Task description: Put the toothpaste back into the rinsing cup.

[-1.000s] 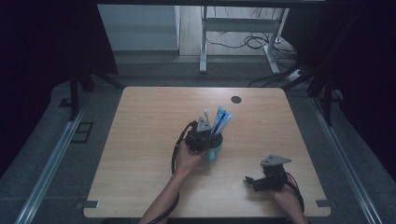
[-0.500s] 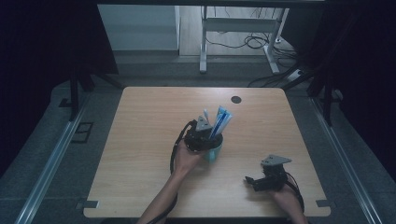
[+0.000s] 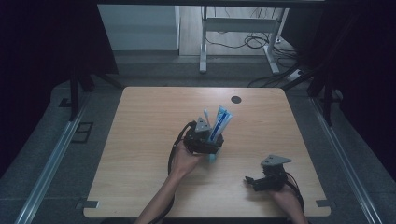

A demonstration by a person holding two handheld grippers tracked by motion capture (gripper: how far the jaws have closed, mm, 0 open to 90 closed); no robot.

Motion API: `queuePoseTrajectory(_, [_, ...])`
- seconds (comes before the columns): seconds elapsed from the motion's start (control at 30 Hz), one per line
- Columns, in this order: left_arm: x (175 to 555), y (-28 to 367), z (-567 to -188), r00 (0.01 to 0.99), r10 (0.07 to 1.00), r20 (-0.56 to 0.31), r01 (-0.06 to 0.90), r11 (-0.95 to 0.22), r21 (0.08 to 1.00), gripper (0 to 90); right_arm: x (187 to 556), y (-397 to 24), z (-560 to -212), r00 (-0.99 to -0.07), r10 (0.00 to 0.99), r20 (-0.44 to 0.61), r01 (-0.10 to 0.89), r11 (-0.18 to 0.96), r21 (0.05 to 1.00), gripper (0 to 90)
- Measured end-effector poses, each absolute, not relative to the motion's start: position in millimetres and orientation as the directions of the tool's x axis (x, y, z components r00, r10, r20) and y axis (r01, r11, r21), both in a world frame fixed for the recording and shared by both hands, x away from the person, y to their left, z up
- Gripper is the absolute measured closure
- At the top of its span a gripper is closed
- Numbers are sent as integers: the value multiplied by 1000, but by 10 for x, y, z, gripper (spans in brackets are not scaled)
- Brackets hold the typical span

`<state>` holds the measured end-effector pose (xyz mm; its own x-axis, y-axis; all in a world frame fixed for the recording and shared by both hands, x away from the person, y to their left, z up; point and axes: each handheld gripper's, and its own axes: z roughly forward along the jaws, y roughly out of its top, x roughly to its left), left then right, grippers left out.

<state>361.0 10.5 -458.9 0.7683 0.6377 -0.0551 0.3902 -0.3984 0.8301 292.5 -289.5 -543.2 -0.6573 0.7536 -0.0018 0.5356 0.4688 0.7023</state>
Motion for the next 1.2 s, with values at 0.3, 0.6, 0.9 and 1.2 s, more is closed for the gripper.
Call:
queuePoseTrajectory(0.3, [3544,140,-4538,776,629,-44,385,-417,824,102,2925,-2895,-5432,-657,754,-2,536,469,702,4])
queuePoseTrajectory(0.6, [3486,171,-4468,776,631,-30,379,-428,820,14,2925,-2895,-5432,-657,754,-2,536,469,702,4])
queuePoseTrajectory(0.9, [3450,261,-4450,765,644,-25,381,-422,823,0,2925,-2894,-5431,-657,754,-1,536,468,702,4])
queuePoseTrajectory(1.2, [3408,419,-4469,751,660,-28,392,-411,823,0,2925,-2896,-5430,-658,753,-2,536,470,701,4])
